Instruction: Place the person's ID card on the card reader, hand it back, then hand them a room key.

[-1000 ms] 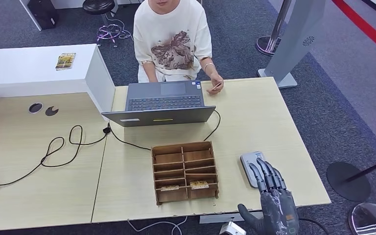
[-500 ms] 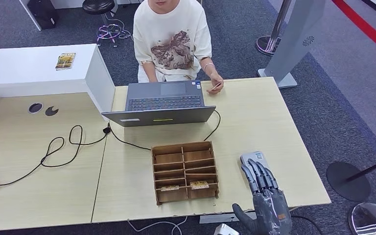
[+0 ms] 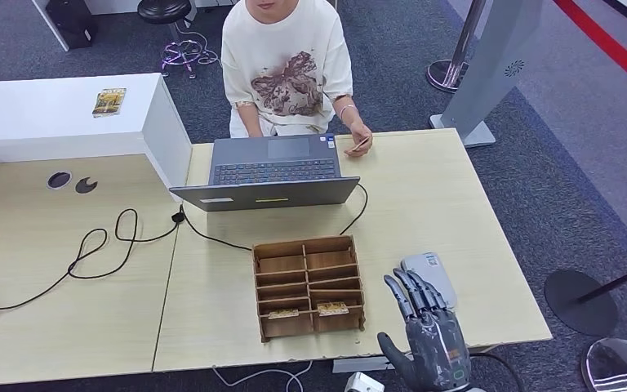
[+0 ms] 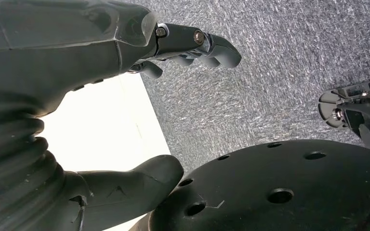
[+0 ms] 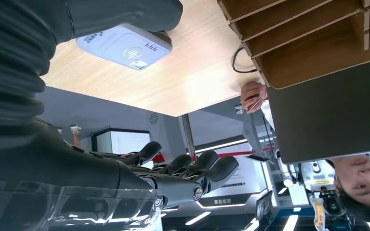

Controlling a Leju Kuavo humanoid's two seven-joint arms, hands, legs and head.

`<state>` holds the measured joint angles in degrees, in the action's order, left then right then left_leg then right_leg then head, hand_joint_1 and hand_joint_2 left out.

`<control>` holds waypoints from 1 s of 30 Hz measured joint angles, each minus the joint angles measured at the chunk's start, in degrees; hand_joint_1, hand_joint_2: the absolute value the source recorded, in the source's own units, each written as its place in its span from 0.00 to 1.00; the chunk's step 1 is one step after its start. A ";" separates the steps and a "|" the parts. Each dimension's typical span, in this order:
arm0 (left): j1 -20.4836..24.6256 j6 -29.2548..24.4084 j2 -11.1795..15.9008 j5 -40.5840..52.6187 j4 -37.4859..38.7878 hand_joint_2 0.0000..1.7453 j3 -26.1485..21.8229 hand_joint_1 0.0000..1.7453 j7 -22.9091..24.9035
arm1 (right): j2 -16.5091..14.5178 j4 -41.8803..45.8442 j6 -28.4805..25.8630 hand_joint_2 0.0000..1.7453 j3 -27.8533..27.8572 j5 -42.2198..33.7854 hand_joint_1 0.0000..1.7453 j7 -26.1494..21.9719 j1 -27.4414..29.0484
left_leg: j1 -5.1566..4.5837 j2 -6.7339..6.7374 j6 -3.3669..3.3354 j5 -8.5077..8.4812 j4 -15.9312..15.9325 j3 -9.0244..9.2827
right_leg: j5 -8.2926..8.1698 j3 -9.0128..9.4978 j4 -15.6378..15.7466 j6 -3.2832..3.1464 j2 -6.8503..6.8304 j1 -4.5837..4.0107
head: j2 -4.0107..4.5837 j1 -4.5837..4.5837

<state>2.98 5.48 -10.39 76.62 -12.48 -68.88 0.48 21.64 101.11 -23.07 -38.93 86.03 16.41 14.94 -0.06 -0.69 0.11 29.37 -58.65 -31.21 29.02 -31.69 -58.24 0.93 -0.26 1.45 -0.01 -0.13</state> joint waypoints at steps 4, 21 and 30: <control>0.01 0.11 0.01 0.06 0.00 1.00 0.01 0.00 0.00 | -0.09 -0.80 -0.05 1.00 -0.74 -0.23 0.28 -0.57 -0.65 | 0.00 0.00 0.00 0.00 0.00 0.00 | 0.00 0.00 0.00 0.00 0.00 0.00 | 0.01 0.00; 0.12 1.08 0.12 0.57 0.00 1.00 0.01 0.00 0.10 | -2.15 -5.19 -0.08 1.00 -3.93 -2.03 0.39 -3.32 -3.74 | 0.00 0.00 0.00 0.00 0.00 0.00 | 0.00 0.00 0.00 0.00 0.00 0.00 | 0.00 0.00; 0.15 1.09 0.14 0.90 0.00 1.00 0.01 0.00 0.10 | -3.33 -6.88 -0.08 1.00 -4.26 -2.04 0.35 -4.08 -4.65 | 0.00 0.00 0.00 0.00 0.00 0.00 | 0.00 0.00 -0.01 0.00 0.00 0.00 | 0.00 0.00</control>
<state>3.13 6.57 -10.25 77.52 -12.48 -68.87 0.58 18.31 94.23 -23.15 -43.19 83.99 12.33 10.29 -0.06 -0.69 0.11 29.37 -58.65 -31.21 29.02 -31.69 -58.25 0.93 -0.26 1.45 -0.01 -0.13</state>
